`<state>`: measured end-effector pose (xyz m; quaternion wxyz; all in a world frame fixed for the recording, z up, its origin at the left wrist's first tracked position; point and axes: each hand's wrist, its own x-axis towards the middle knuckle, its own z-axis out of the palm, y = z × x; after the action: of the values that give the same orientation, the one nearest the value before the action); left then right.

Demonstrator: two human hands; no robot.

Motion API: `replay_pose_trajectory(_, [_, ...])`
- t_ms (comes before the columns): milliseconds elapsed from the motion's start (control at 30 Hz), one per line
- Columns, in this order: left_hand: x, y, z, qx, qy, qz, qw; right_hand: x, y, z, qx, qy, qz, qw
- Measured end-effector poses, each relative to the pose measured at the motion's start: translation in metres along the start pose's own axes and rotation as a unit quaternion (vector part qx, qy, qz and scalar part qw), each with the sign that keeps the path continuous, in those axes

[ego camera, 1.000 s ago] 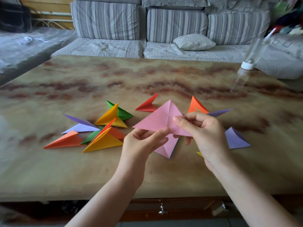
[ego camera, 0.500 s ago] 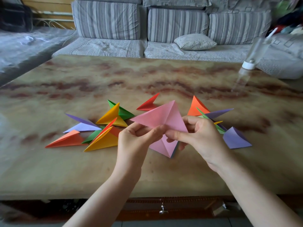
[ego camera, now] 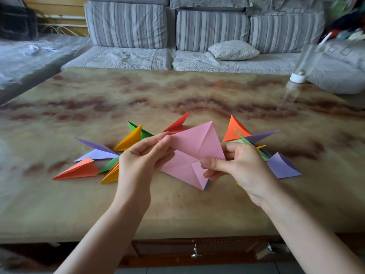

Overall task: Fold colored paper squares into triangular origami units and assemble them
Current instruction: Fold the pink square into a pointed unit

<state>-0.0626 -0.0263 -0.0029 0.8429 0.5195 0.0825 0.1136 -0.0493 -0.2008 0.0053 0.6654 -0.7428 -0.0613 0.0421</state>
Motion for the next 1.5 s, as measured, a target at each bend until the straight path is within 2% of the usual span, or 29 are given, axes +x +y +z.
replay_pose_trajectory(200, [0.002,0.002,-0.003,-0.029,0.009,0.020,0.999,0.000,0.000,0.001,0.003,0.001,-0.002,1.000])
replay_pose_trajectory(333, [0.007,0.007,-0.009,-0.055,0.019,0.010,0.998,0.000,-0.003,-0.010,0.046,0.042,-0.001,0.998])
replay_pose_trajectory(567, [-0.012,-0.012,0.011,0.040,-0.091,-0.030,0.995,-0.003,-0.004,0.000,0.075,0.016,0.008,0.997])
replay_pose_trajectory(1067, [-0.007,-0.019,0.008,0.062,-0.021,0.041,0.997,-0.005,-0.003,0.011,0.072,-0.029,0.017,0.997])
replay_pose_trajectory(1200, [-0.010,-0.018,0.010,0.053,-0.019,0.040,0.998,-0.006,-0.003,0.008,0.063,-0.036,0.027,0.997])
replay_pose_trajectory(1333, [-0.003,-0.012,0.007,0.035,0.015,0.047,0.998,-0.007,-0.003,0.002,0.040,-0.037,0.038,0.998])
replay_pose_trajectory(1400, [0.002,-0.009,0.003,0.048,0.013,0.046,0.998,-0.006,-0.003,-0.002,0.012,-0.031,0.030,0.999])
replay_pose_trajectory(1500, [0.002,-0.007,0.001,0.097,-0.036,0.033,0.994,-0.003,-0.001,-0.007,-0.040,0.016,-0.008,0.999])
